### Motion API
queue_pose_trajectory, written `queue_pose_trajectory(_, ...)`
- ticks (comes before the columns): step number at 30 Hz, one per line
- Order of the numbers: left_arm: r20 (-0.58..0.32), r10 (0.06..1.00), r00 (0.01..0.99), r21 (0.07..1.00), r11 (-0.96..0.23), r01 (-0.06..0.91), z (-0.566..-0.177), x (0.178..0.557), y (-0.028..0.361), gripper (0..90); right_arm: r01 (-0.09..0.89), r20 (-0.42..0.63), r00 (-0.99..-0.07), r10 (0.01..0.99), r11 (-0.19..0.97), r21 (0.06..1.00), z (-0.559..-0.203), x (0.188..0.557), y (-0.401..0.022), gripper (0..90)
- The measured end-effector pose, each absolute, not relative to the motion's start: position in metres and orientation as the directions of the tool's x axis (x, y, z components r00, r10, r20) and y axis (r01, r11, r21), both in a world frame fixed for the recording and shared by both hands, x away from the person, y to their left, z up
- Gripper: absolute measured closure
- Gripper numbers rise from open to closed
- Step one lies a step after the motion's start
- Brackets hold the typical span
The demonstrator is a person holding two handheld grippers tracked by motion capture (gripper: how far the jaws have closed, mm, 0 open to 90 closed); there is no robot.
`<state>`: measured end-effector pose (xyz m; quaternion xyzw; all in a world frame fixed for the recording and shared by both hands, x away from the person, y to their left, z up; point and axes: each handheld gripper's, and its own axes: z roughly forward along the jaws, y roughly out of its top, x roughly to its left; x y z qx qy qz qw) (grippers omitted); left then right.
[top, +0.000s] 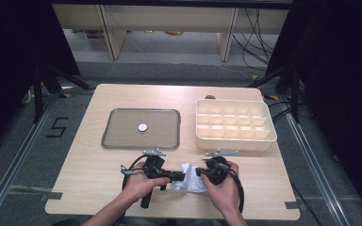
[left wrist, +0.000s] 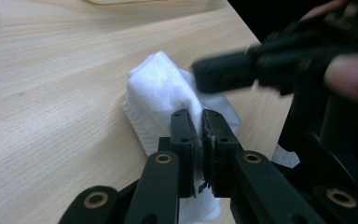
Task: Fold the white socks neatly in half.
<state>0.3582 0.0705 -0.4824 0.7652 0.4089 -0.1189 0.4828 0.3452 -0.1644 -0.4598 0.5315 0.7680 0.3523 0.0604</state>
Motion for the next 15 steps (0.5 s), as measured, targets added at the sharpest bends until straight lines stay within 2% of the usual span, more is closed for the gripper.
queue_pose_trajectory(1,-0.577,0.507,0.640,0.643,-0.202,0.739,-0.482,0.358,0.071,83.2,0.813,0.305,-0.340,0.889,0.114,0.572,-0.454,0.343,-0.169,90.0)
queue_pose_trajectory(2,-0.572,0.514,0.639,0.644,-0.201,0.738,-0.482,0.358,0.070,83.2,0.780,0.279,-0.363,0.889,0.126,0.613,-0.455,0.346,-0.180,90.0)
queue_pose_trajectory(3,-0.572,0.519,0.636,0.647,-0.191,0.738,-0.483,0.357,0.069,83.1,0.777,0.249,-0.349,0.904,0.131,0.616,-0.457,0.347,-0.188,90.0)
queue_pose_trajectory(5,-0.571,0.518,0.637,0.645,-0.197,0.739,-0.483,0.357,0.069,83.1,0.800,0.218,-0.325,0.920,0.144,0.583,-0.465,0.347,-0.199,89.4)
queue_pose_trajectory(8,-0.571,0.517,0.638,0.643,-0.202,0.739,-0.482,0.357,0.069,83.1,0.855,0.260,-0.291,0.921,0.128,0.503,-0.478,0.345,-0.196,89.2)
queue_pose_trajectory(15,-0.564,0.517,0.644,0.651,-0.202,0.732,-0.482,0.356,0.065,83.1,0.878,0.256,-0.273,0.927,0.132,0.459,-0.487,0.345,-0.184,89.2)
